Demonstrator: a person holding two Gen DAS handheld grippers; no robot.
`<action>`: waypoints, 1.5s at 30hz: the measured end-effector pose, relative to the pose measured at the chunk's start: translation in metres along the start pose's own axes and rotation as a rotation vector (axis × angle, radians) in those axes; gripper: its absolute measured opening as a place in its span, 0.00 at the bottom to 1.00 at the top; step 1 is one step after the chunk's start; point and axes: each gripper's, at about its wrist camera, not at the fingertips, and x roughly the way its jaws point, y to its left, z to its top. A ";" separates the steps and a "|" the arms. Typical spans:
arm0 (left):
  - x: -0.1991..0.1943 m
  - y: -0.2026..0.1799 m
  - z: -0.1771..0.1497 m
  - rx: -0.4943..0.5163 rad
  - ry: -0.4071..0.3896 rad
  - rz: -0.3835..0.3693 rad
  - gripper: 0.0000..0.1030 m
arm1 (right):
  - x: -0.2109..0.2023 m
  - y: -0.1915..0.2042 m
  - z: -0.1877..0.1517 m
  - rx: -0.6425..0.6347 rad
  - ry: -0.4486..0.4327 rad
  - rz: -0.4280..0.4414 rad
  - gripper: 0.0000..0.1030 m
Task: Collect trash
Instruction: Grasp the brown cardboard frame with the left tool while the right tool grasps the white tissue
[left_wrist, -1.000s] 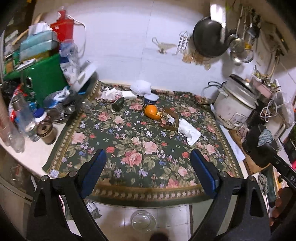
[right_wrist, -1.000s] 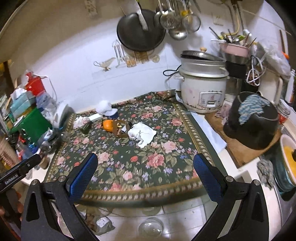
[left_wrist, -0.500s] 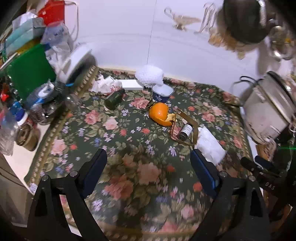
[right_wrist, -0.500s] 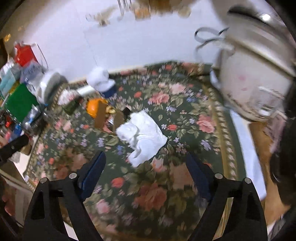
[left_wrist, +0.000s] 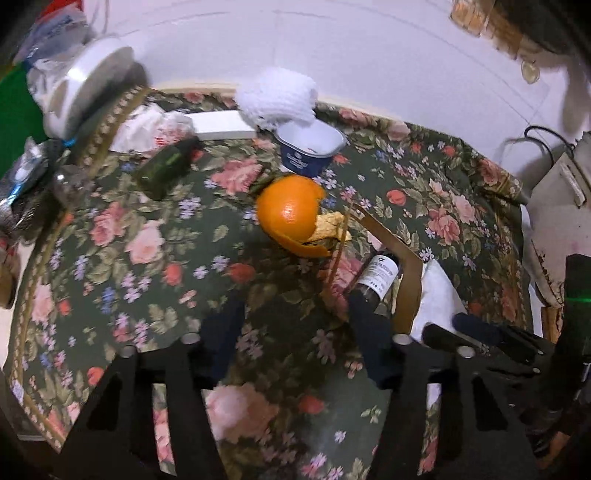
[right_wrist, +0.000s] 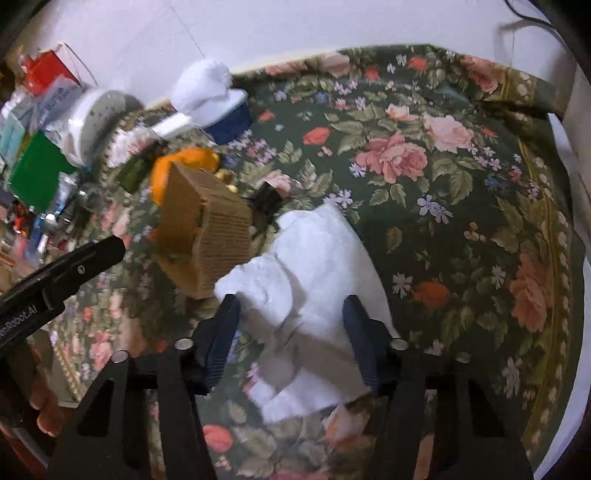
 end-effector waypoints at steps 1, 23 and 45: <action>0.004 -0.002 0.001 0.004 0.006 -0.007 0.45 | 0.002 -0.002 0.001 -0.002 0.009 0.006 0.43; 0.002 -0.015 -0.005 -0.027 -0.001 -0.069 0.00 | -0.047 -0.017 -0.010 0.027 -0.081 0.027 0.07; -0.167 0.076 -0.129 0.161 -0.161 -0.161 0.00 | -0.130 0.122 -0.130 0.076 -0.315 -0.055 0.07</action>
